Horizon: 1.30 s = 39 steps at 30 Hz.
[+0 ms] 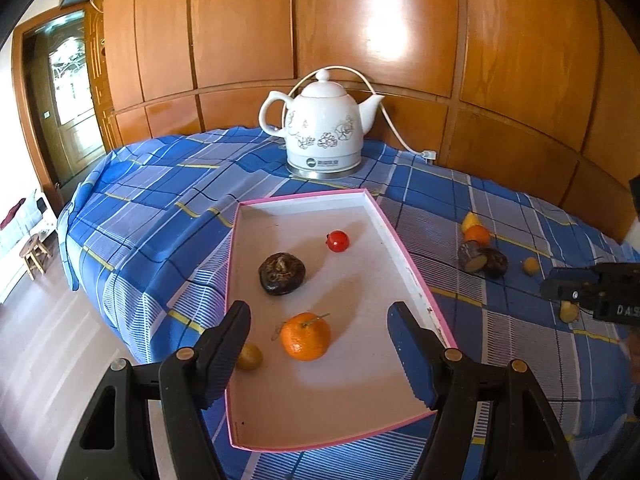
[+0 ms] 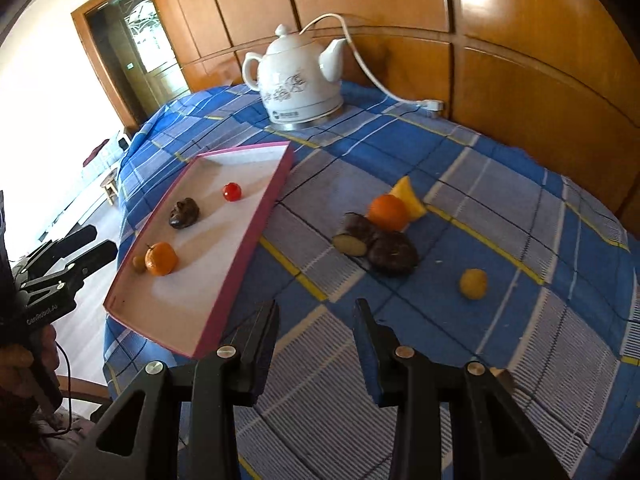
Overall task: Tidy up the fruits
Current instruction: 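Withdraw the open right tool from the tray, then close the left tool on the dark cut cylindrical piece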
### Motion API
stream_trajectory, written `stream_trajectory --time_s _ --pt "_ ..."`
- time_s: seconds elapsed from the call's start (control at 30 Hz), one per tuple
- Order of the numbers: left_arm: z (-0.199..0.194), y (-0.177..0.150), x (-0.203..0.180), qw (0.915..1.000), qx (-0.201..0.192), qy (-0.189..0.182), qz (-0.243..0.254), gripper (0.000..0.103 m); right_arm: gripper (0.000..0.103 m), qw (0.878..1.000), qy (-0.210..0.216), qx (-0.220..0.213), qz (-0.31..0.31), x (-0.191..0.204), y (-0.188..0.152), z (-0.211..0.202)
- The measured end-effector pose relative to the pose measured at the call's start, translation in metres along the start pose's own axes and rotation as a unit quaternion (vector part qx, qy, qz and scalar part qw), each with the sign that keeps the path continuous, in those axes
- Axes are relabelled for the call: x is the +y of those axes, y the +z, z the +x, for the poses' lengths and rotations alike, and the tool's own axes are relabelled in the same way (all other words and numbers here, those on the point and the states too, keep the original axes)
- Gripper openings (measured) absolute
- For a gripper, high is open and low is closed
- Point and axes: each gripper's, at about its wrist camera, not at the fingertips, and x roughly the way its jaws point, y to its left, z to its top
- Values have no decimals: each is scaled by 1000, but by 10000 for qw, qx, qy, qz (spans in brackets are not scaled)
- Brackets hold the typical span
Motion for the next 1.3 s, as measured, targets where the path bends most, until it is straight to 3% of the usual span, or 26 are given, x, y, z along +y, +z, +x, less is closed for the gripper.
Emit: stream_trajectory --time_s 0.43,0.77,0.87,1.07,1.3 --pt "8 8 -30 9988 99 -222 414 72 38 9976 -528 -129 420 -64 -2 -17" --pt "28 24 -79 9914 326 -750 1025 69 38 9877 -628 -270 1407 -126 -15 -21" --pt "40 30 -96 9876 527 -990 1095 69 38 9862 -569 -346 1514 -129 -12 -24" --pt "66 47 -118 9801 967 -1555 769 64 38 9878 -465 -351 1444 -121 -10 -24" --pt "94 61 -136 9779 1145 -1617 665 62 38 9887 -522 -287 1378 -118 -8 -21"
